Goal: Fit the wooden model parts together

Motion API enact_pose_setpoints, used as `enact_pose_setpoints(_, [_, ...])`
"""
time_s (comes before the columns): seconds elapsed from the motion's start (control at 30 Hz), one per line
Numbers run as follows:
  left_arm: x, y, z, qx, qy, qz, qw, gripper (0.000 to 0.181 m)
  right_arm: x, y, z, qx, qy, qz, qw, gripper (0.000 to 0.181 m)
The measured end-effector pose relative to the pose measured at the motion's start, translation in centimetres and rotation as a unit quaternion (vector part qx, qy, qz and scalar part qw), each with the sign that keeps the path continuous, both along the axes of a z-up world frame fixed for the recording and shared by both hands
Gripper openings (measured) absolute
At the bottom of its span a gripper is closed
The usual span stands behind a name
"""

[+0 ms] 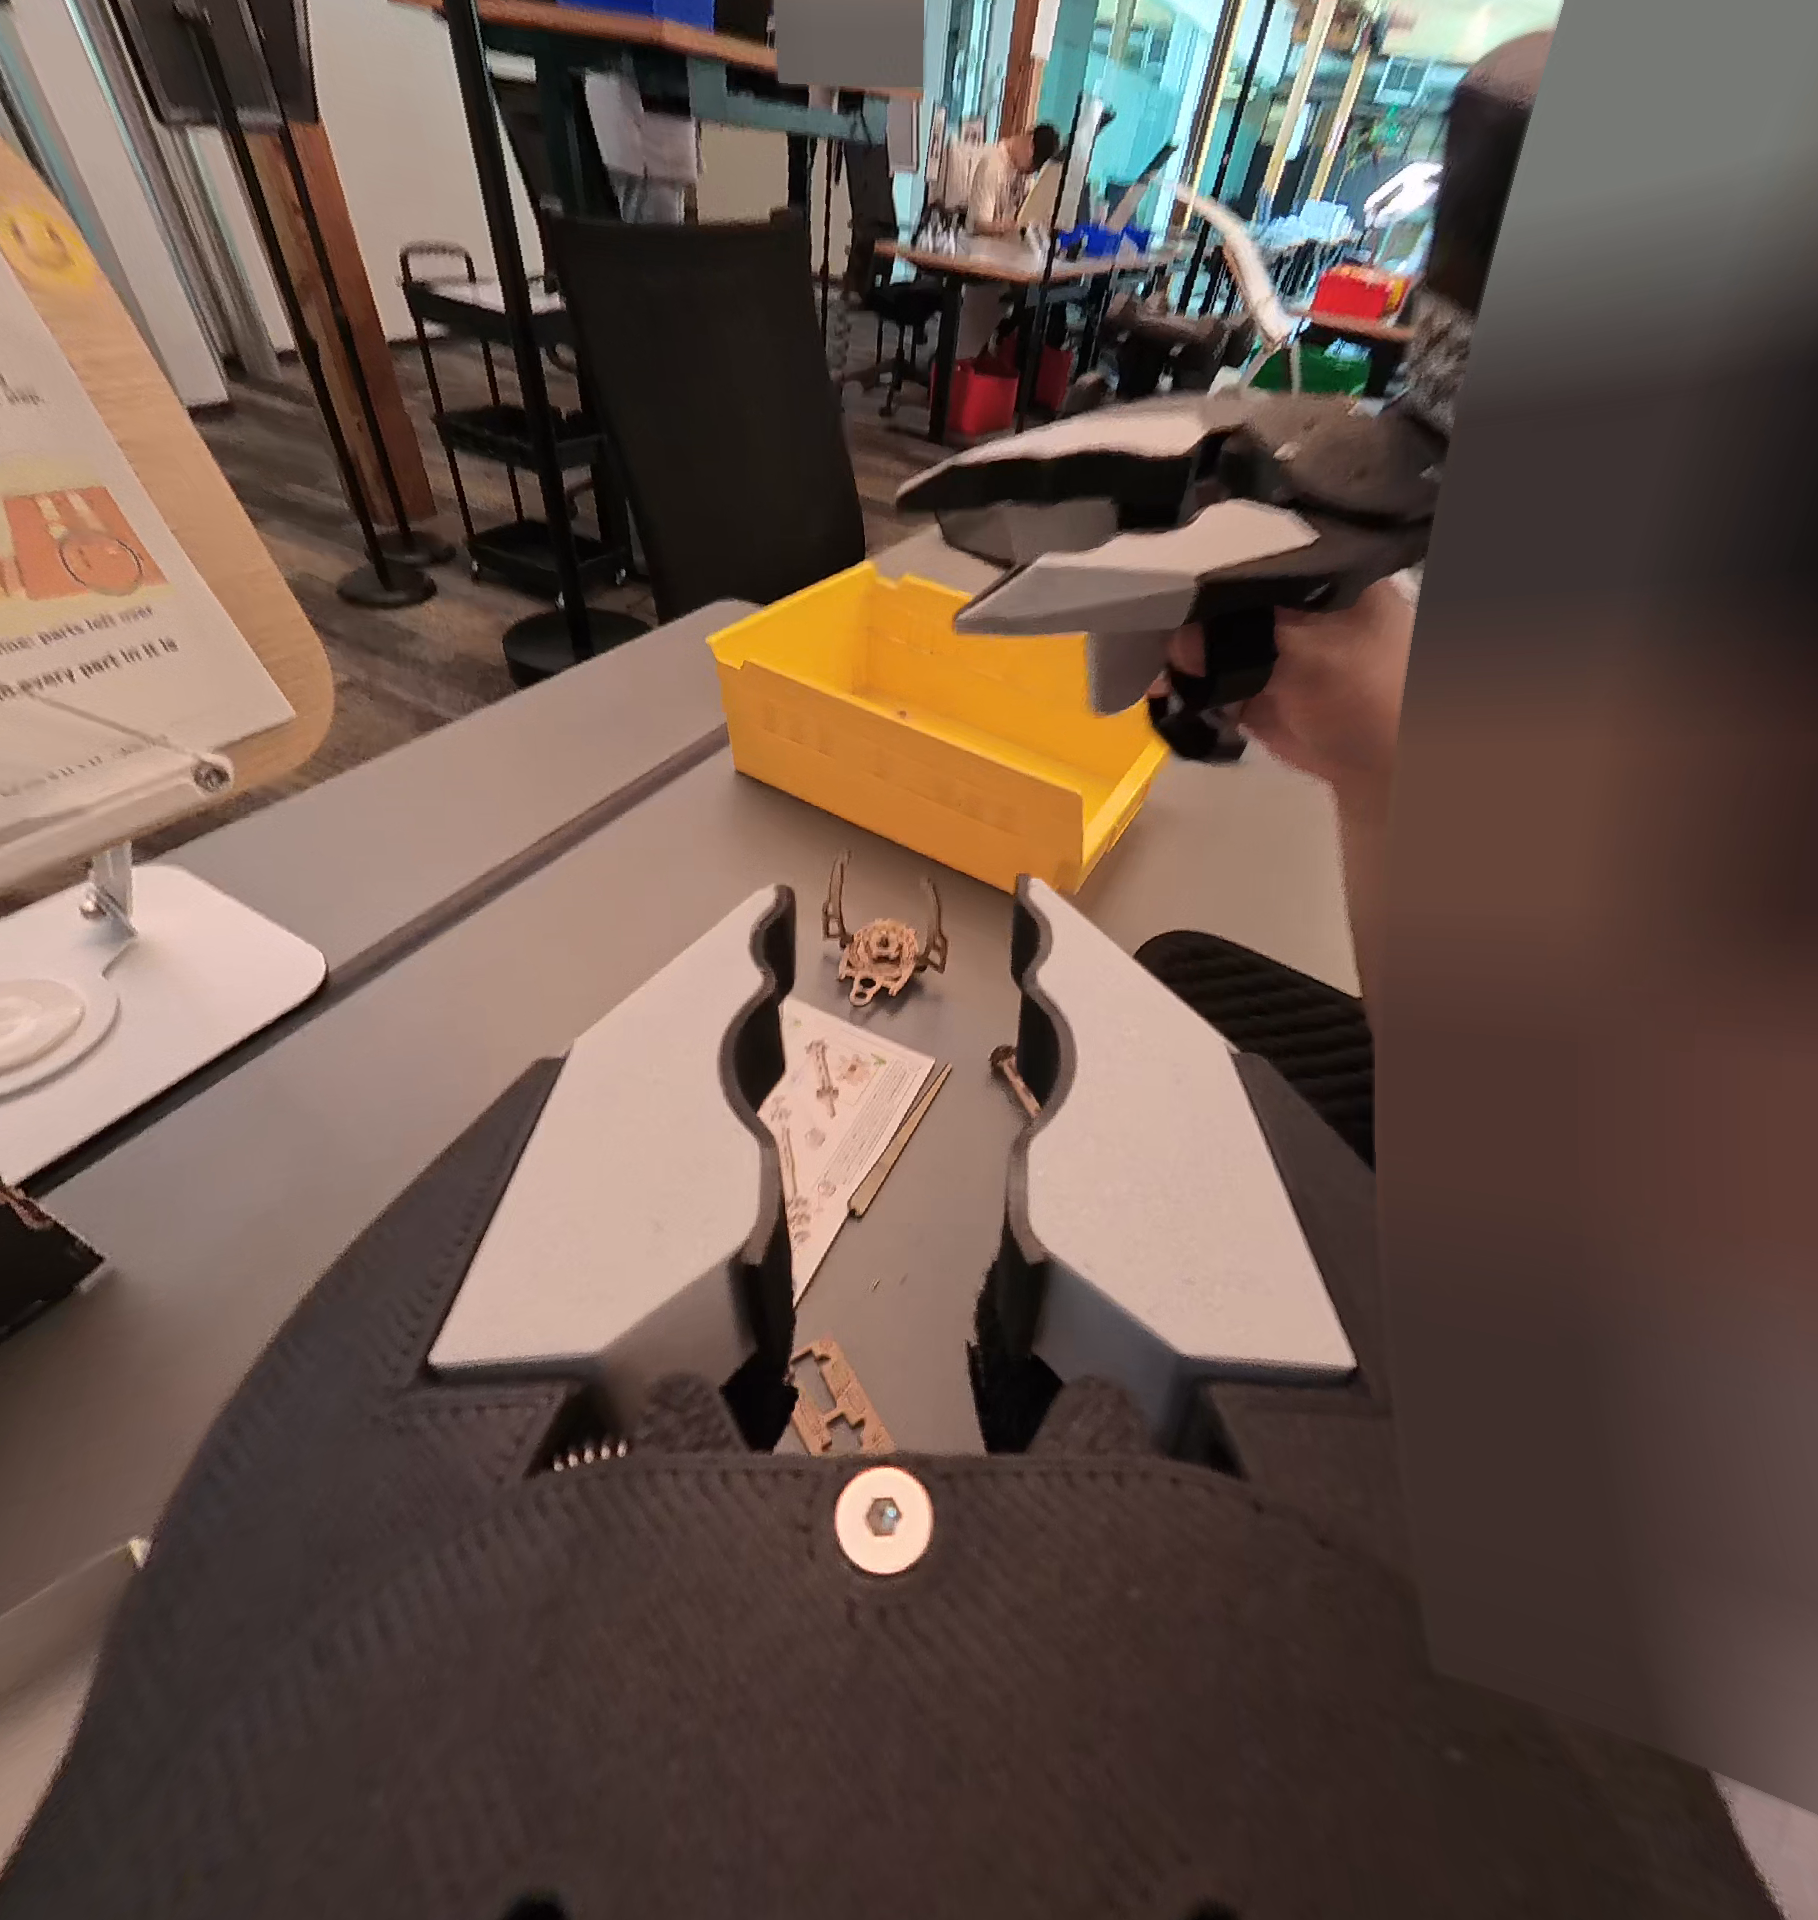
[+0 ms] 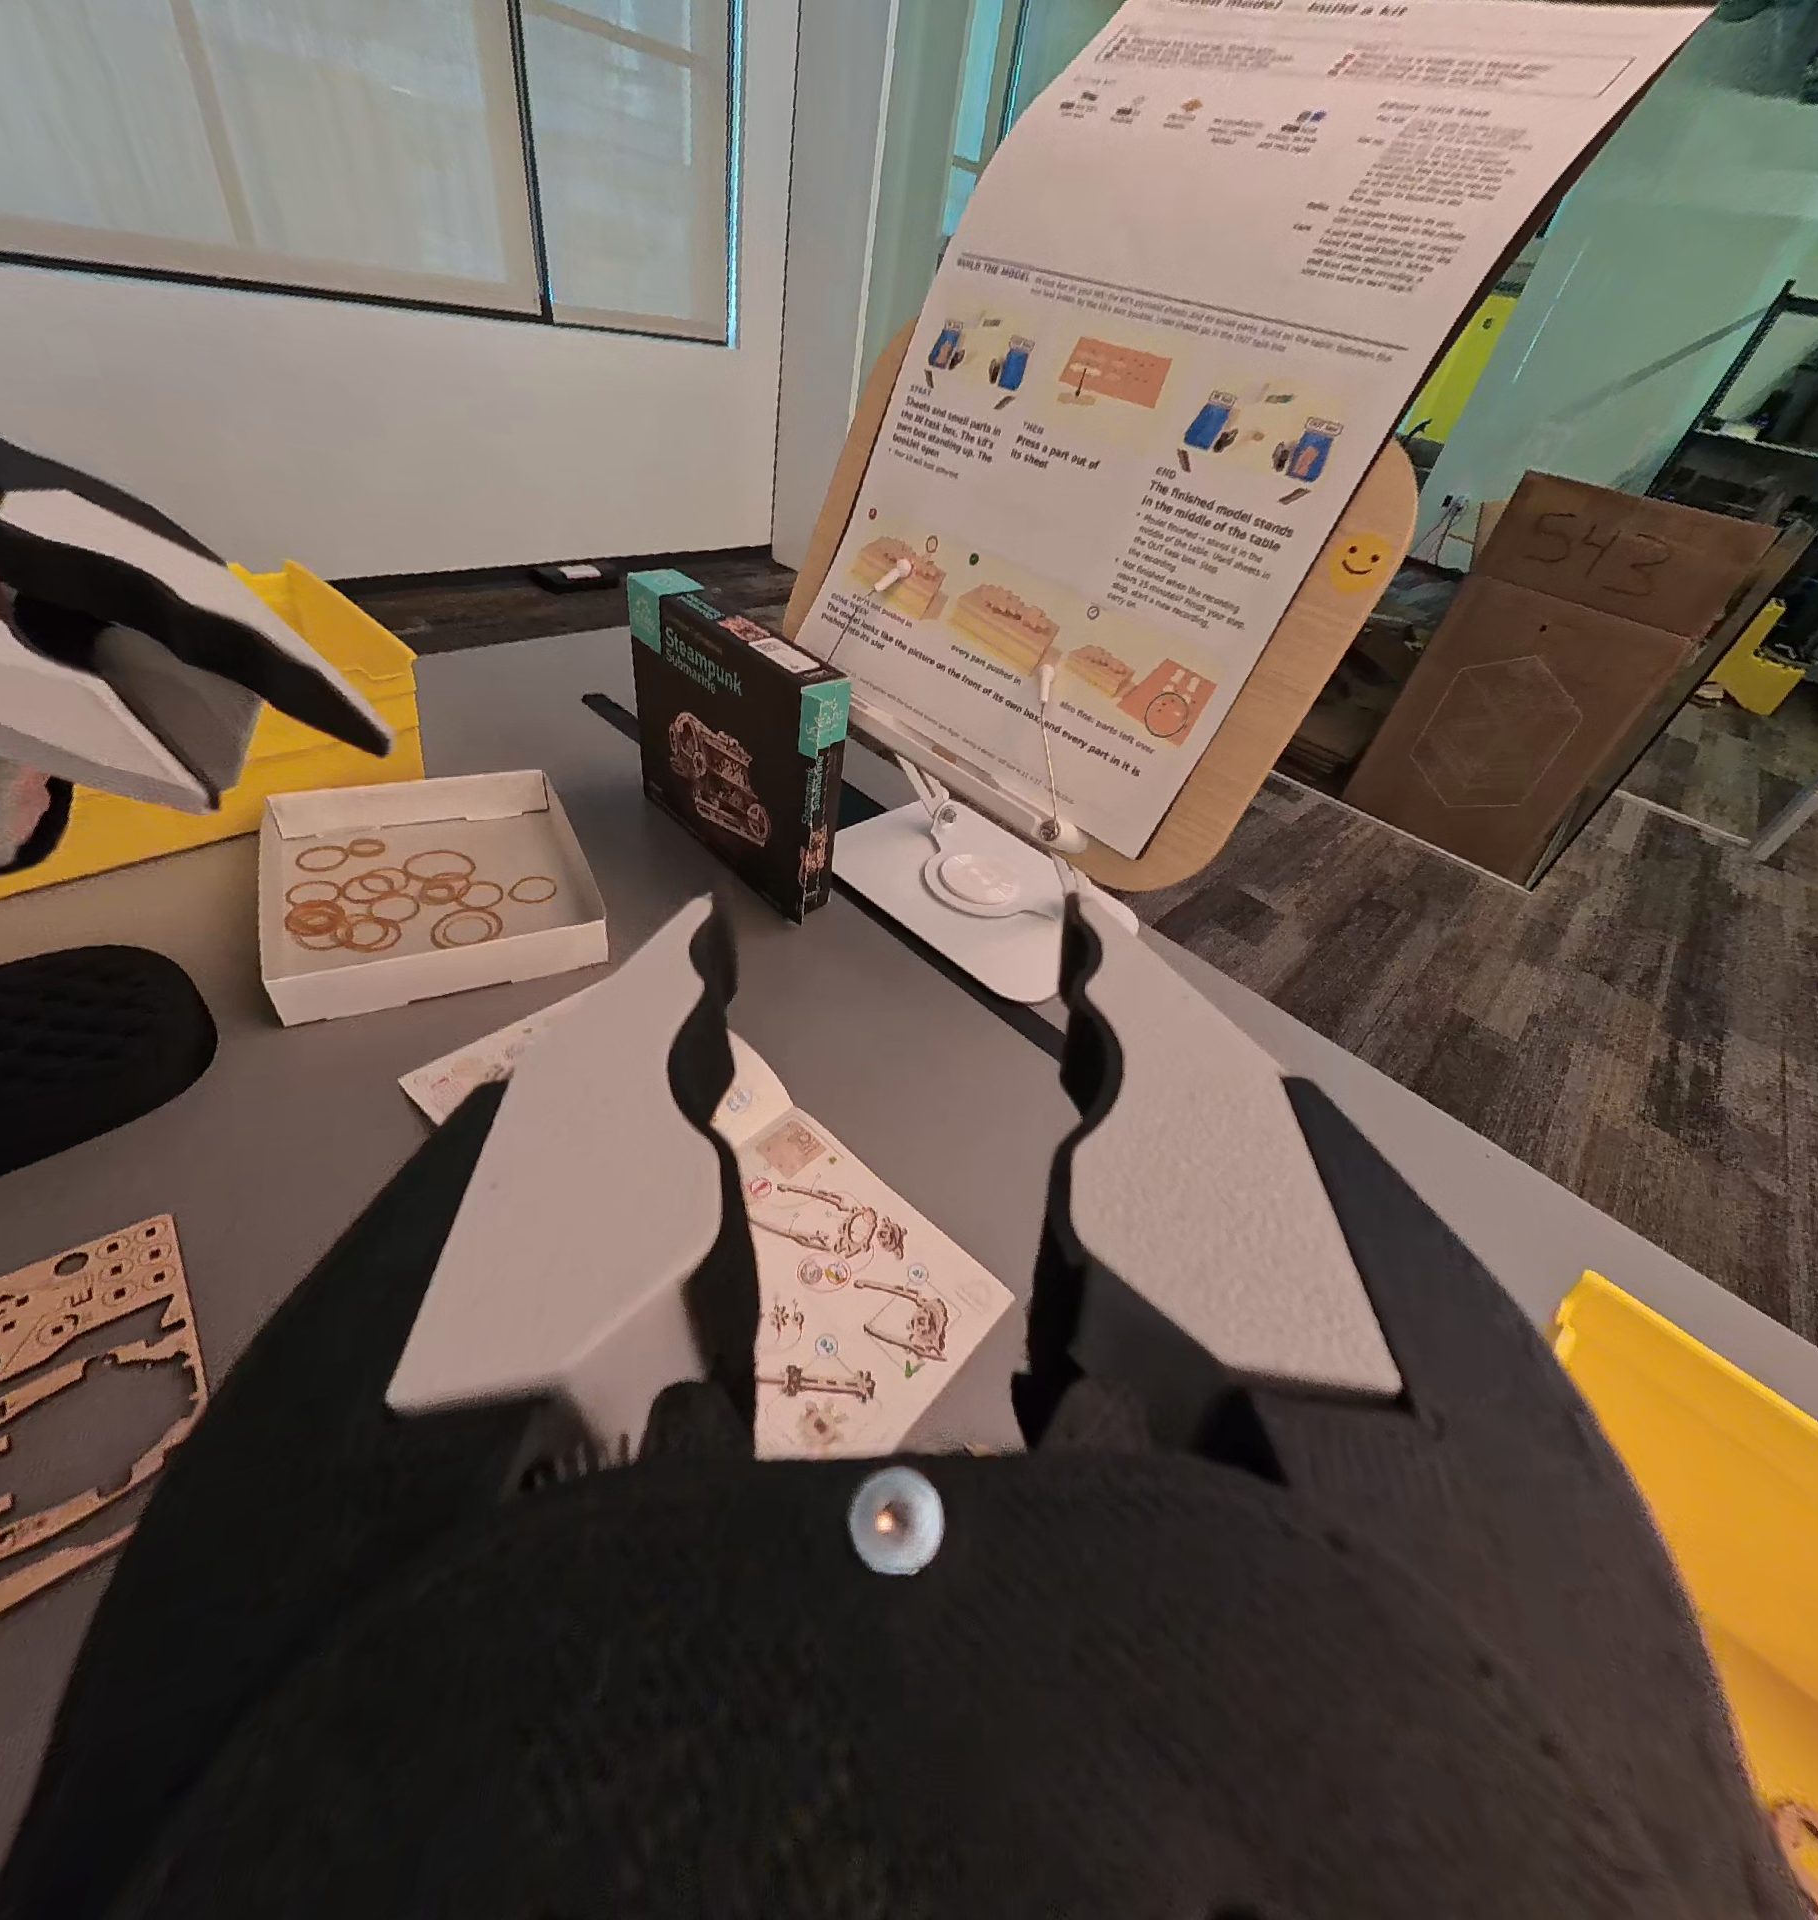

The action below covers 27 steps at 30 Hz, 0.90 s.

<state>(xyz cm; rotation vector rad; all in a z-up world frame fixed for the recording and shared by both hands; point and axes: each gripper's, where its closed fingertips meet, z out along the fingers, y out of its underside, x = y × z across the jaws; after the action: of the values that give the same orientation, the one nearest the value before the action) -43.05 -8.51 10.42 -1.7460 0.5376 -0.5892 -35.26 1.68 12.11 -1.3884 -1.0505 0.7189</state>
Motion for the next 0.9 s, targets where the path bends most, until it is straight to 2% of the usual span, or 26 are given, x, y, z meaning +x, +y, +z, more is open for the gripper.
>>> enact_pose_setpoints(0.33, [-0.8,3.8,-5.1,-0.061,0.021,0.035,0.997,0.044,2.7,0.0,0.1,-0.007,-0.046,-0.013,0.999,0.063])
enact_pose_setpoints(0.5, [-0.1,6.0,-9.6,-0.094,0.057,0.052,0.993,0.048,5.0,0.2,0.5,-0.001,-0.066,-0.031,0.997,0.064])
enact_pose_setpoints(0.63, [0.2,8.1,-14.2,-0.145,0.089,0.103,0.980,0.058,7.1,0.0,2.0,-0.004,-0.035,-0.029,0.999,0.064])
enact_pose_setpoints(0.73, [2.1,9.9,-15.8,-0.152,0.089,0.126,0.976,0.073,8.3,-0.1,3.1,-0.011,-0.002,-0.026,1.000,0.064])
enact_pose_setpoints(0.9, [4.4,11.9,-19.6,-0.165,0.208,0.169,0.949,0.089,9.5,-0.1,3.8,-0.022,0.020,-0.022,0.999,0.064])
